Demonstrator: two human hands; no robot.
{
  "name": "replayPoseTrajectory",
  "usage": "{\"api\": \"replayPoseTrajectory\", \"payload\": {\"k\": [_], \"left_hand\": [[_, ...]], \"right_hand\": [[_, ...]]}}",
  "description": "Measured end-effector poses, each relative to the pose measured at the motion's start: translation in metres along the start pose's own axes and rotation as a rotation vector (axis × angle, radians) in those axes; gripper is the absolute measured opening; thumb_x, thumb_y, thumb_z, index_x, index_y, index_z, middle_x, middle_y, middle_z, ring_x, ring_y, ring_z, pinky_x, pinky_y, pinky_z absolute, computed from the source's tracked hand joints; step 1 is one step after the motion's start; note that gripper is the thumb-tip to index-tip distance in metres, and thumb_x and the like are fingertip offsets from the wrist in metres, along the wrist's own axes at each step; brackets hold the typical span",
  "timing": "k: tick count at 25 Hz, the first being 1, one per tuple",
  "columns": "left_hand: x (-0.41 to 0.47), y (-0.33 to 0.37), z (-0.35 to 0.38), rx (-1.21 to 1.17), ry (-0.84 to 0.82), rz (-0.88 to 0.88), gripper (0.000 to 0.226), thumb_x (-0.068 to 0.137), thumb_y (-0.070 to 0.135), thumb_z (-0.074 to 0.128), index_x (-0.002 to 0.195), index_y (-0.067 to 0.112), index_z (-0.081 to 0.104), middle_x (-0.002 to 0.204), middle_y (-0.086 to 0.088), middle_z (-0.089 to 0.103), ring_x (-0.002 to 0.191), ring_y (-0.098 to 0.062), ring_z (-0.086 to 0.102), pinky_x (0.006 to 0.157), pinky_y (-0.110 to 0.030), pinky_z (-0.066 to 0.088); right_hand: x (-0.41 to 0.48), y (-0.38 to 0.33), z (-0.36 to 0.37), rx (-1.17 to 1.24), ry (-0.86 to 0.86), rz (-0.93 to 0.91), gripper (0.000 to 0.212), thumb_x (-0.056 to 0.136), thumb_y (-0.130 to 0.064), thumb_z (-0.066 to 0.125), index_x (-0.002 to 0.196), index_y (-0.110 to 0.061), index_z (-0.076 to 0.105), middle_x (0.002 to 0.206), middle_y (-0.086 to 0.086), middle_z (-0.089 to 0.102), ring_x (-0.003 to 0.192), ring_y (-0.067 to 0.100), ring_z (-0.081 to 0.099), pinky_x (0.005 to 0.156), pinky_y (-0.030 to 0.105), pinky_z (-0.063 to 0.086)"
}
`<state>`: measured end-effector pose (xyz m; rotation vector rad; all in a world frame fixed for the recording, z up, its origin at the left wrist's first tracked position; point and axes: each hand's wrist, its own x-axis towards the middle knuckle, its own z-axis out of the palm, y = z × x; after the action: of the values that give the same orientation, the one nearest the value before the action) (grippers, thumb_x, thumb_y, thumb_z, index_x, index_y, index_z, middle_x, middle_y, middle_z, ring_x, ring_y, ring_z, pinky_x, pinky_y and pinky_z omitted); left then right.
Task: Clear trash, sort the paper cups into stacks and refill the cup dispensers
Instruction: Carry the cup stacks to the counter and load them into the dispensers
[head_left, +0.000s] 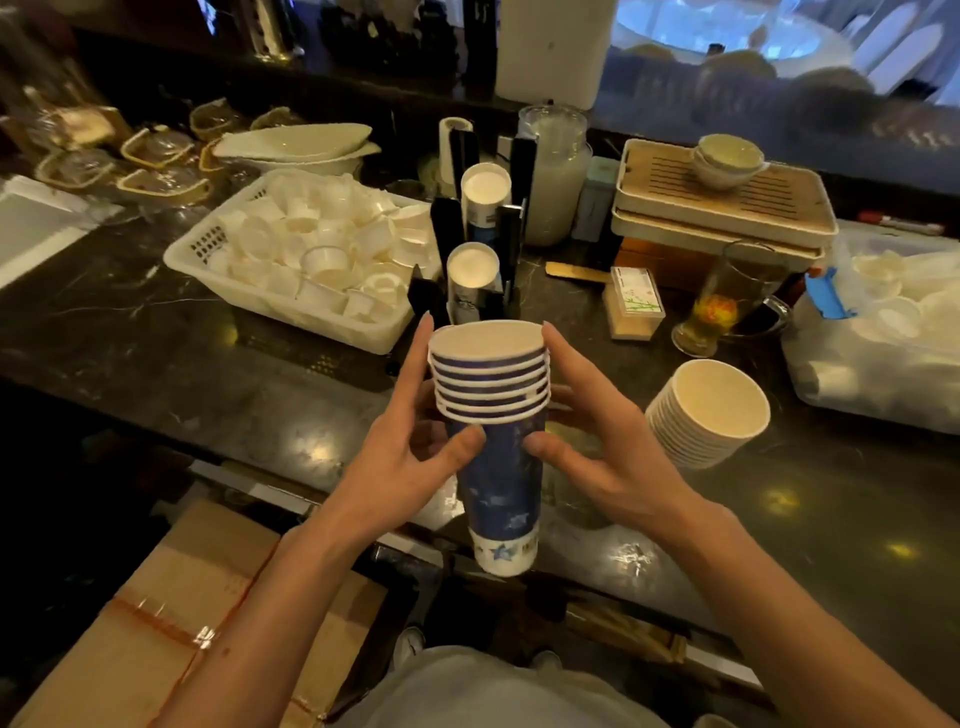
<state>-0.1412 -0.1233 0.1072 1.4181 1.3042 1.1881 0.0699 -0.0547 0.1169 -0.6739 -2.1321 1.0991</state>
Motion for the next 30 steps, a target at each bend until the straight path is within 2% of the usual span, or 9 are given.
{"api": "replayPoseTrajectory", "payload": {"k": [3, 8, 12, 14, 17, 20, 23, 27, 30], "left_hand": [[-0.008, 0.006, -0.019, -0.034, -0.01, 0.014, 0.084, 0.091, 0.04, 0.059, 0.149, 0.046, 0.0, 0.136, 0.05, 0.033, 0.122, 0.015, 0.048, 0.089, -0.019, 0.052], [0.01, 0.015, -0.037, -0.014, 0.138, 0.0, 0.067, 0.092, 0.056, 0.05, 0.152, 0.038, 0.025, 0.138, 0.031, 0.044, 0.121, 0.007, 0.053, 0.078, -0.022, 0.056], [0.045, 0.026, -0.044, 0.2, 0.254, -0.098, 0.034, 0.101, 0.049, 0.037, 0.098, 0.03, 0.065, 0.092, 0.008, 0.067, 0.081, -0.002, 0.06, 0.065, -0.015, 0.044], [0.064, 0.022, -0.052, 0.458, 0.15, -0.187, 0.039, 0.104, 0.043, 0.033, 0.096, 0.017, 0.061, 0.087, -0.003, 0.061, 0.085, -0.018, 0.058, 0.067, -0.032, 0.038], [0.087, 0.014, -0.057, 0.743, -0.055, -0.28, 0.036, 0.104, 0.035, 0.033, 0.134, 0.018, 0.046, 0.114, -0.014, 0.056, 0.108, -0.03, 0.054, 0.078, -0.032, 0.029], [0.1, 0.017, -0.061, 0.598, -0.081, -0.379, 0.042, 0.105, 0.042, 0.021, 0.129, 0.018, 0.045, 0.122, -0.011, 0.053, 0.11, -0.03, 0.051, 0.09, -0.039, 0.038], [0.105, 0.022, -0.069, 0.392, -0.097, -0.405, 0.031, 0.106, 0.031, 0.032, 0.118, 0.013, 0.054, 0.124, -0.019, 0.058, 0.103, -0.027, 0.054, 0.095, -0.042, 0.042], [0.102, 0.031, -0.067, 0.231, -0.127, -0.458, 0.011, 0.106, 0.025, 0.033, 0.104, 0.023, 0.043, 0.088, 0.003, 0.052, 0.077, -0.007, 0.048, 0.064, -0.02, 0.041], [0.095, 0.032, -0.064, 0.179, -0.152, -0.461, 0.011, 0.106, 0.03, 0.033, 0.111, 0.025, 0.04, 0.083, 0.009, 0.05, 0.073, -0.003, 0.047, 0.058, -0.018, 0.04]], "right_hand": [[0.013, -0.006, 0.008, 0.146, -0.038, 0.102, 0.072, 0.093, -0.017, 0.059, 0.153, -0.027, 0.019, 0.15, -0.011, 0.04, 0.125, 0.013, 0.054, 0.095, 0.029, 0.05], [0.051, -0.007, 0.021, 0.21, 0.025, 0.211, 0.062, 0.094, -0.039, 0.054, 0.15, -0.025, 0.031, 0.147, -0.006, 0.042, 0.126, 0.012, 0.053, 0.092, 0.035, 0.054], [0.077, -0.013, 0.031, 0.219, 0.143, 0.391, 0.041, 0.099, -0.043, 0.044, 0.132, -0.021, 0.053, 0.114, -0.005, 0.064, 0.098, 0.003, 0.067, 0.069, 0.02, 0.055], [0.086, -0.016, 0.033, 0.187, 0.18, 0.494, 0.041, 0.101, -0.046, 0.039, 0.119, -0.017, 0.061, 0.1, -0.001, 0.069, 0.084, 0.007, 0.071, 0.063, 0.017, 0.053], [0.101, -0.01, 0.034, 0.057, 0.25, 0.62, 0.044, 0.101, -0.051, 0.039, 0.098, -0.019, 0.069, 0.091, 0.005, 0.072, 0.085, 0.021, 0.07, 0.065, 0.027, 0.051], [0.107, 0.002, 0.037, -0.011, 0.259, 0.707, 0.031, 0.101, -0.039, 0.045, 0.088, -0.021, 0.067, 0.088, 0.006, 0.067, 0.091, 0.028, 0.065, 0.073, 0.037, 0.048], [0.111, 0.001, 0.042, 0.024, 0.296, 0.796, 0.033, 0.1, -0.037, 0.042, 0.082, -0.017, 0.061, 0.087, 0.006, 0.062, 0.08, 0.018, 0.057, 0.066, 0.03, 0.041], [0.114, 0.0, 0.043, 0.026, 0.254, 0.901, 0.052, 0.099, -0.055, 0.031, 0.106, -0.013, 0.059, 0.103, 0.007, 0.062, 0.091, 0.019, 0.057, 0.077, 0.033, 0.041], [0.111, 0.005, 0.042, 0.021, 0.19, 0.958, 0.063, 0.099, -0.06, 0.026, 0.124, -0.011, 0.057, 0.115, 0.01, 0.061, 0.097, 0.021, 0.059, 0.082, 0.035, 0.042]]}}
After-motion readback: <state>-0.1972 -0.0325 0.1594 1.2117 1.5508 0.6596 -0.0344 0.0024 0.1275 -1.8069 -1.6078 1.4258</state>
